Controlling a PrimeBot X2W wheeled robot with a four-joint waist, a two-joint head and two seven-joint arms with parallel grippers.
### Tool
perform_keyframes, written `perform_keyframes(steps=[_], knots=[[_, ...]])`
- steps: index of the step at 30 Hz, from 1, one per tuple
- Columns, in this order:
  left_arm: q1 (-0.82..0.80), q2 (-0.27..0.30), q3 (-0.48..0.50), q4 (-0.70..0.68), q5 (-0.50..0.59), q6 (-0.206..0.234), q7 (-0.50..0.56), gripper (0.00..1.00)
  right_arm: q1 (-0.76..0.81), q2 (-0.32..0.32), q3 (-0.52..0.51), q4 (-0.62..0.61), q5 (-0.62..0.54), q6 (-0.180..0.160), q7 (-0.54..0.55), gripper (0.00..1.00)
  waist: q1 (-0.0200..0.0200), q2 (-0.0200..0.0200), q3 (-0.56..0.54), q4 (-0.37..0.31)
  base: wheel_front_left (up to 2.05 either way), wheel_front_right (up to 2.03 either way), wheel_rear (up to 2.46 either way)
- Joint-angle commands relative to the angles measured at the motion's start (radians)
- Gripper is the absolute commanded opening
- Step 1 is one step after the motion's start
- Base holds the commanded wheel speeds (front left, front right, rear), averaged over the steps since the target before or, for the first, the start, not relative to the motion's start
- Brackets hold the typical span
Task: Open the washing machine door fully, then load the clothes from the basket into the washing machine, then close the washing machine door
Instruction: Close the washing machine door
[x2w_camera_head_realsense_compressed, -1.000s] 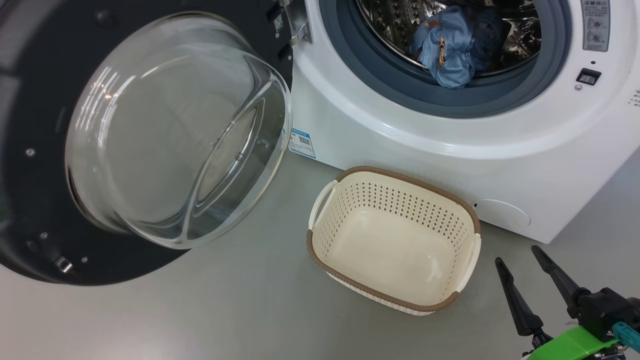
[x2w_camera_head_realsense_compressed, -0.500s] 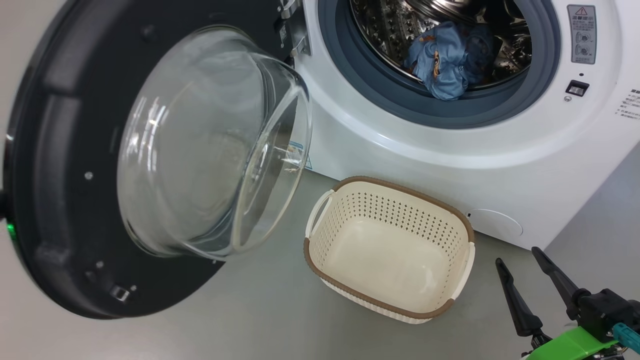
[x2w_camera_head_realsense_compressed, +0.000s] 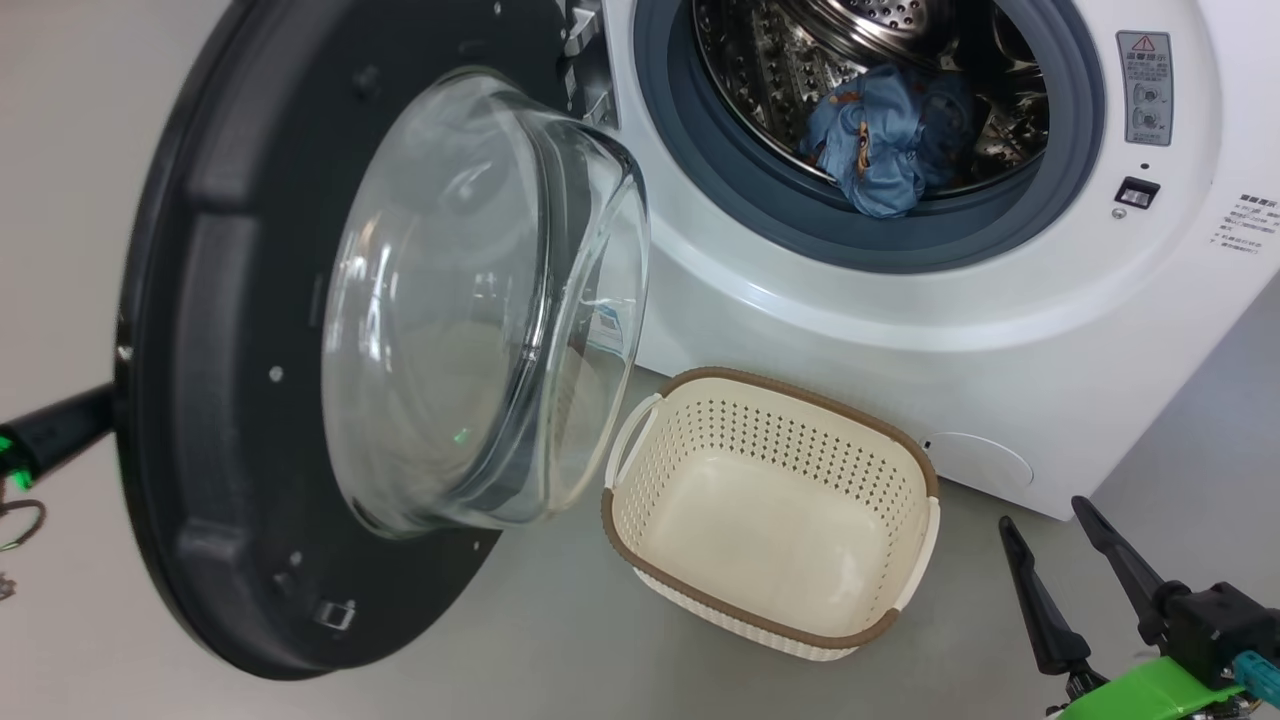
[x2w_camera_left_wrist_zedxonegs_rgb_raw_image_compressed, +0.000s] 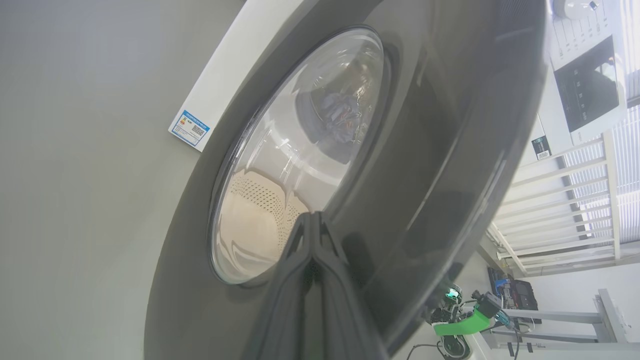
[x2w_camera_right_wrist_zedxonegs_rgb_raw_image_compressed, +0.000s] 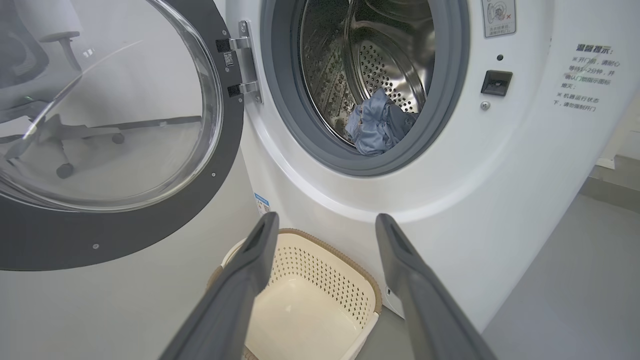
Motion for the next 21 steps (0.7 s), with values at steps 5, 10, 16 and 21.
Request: perform_keyframes(steps=[5, 10, 16, 21], knots=[[-0.016, 0.025, 0.013, -0.076, -0.006, -0.004, 0.037, 0.0, 0.03, -0.001, -0.005, -0.034, 0.0, 0.001, -0.005, 1.0, 0.0, 0.0, -0.013, -0.006, 0.0, 0.0, 0.0], [-0.017, 0.008, -0.003, -0.106, -0.003, -0.004, 0.052, 0.0, 0.041, 0.009, -0.016, -0.041, -0.004, 0.001, -0.005, 1.0, 0.0, 0.0, -0.024, -0.034, 0.0, 0.0, 0.0], [-0.018, -0.012, -0.019, -0.144, -0.004, -0.004, 0.064, 0.0, 0.048, 0.019, -0.023, -0.044, -0.005, 0.001, -0.005, 1.0, 0.0, 0.0, -0.033, -0.074, 0.0, 0.0, 0.0], [-0.028, -0.033, -0.035, -0.171, 0.0, -0.004, 0.072, 0.0, 0.052, 0.029, -0.031, -0.047, -0.006, 0.001, -0.005, 1.0, 0.0, 0.0, -0.038, -0.122, 0.0, 0.0, 0.0]])
